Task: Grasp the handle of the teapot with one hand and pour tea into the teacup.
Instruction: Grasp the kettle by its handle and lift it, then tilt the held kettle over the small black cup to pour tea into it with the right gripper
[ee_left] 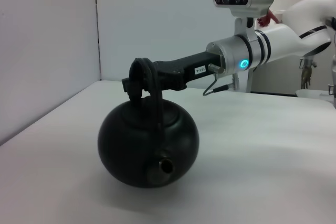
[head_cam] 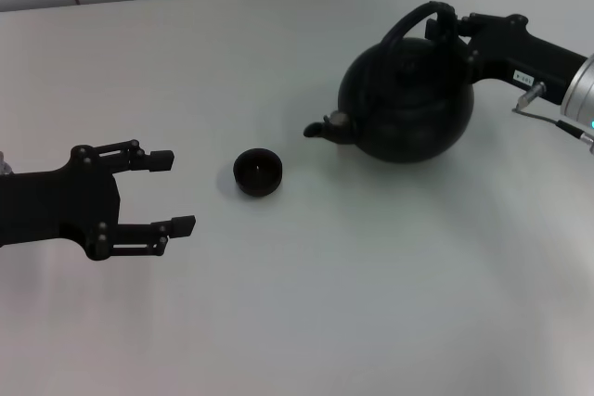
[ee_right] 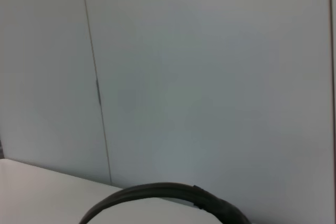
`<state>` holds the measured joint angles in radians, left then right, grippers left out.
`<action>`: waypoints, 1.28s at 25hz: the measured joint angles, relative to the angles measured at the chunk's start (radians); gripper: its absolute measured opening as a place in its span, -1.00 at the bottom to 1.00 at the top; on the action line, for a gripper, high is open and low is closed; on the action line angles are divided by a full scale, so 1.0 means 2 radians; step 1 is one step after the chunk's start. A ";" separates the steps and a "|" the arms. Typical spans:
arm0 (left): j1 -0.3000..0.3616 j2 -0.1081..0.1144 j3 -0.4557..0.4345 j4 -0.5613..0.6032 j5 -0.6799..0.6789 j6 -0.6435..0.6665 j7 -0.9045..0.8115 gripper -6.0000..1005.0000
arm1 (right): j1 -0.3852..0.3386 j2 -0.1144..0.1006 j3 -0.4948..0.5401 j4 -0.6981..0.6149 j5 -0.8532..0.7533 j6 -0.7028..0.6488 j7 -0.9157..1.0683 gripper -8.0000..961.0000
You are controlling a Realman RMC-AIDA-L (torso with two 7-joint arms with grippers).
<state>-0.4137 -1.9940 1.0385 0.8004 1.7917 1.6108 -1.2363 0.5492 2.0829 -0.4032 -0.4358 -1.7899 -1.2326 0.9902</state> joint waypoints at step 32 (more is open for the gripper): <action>-0.001 -0.003 -0.012 0.002 0.000 -0.009 0.002 0.65 | 0.060 -0.002 -0.107 -0.065 -0.002 0.039 0.015 -0.70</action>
<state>-0.4156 -2.0002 1.0154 0.8038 1.7916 1.5929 -1.2332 0.6690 2.0797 -0.6167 -0.5654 -1.7933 -1.1543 1.0202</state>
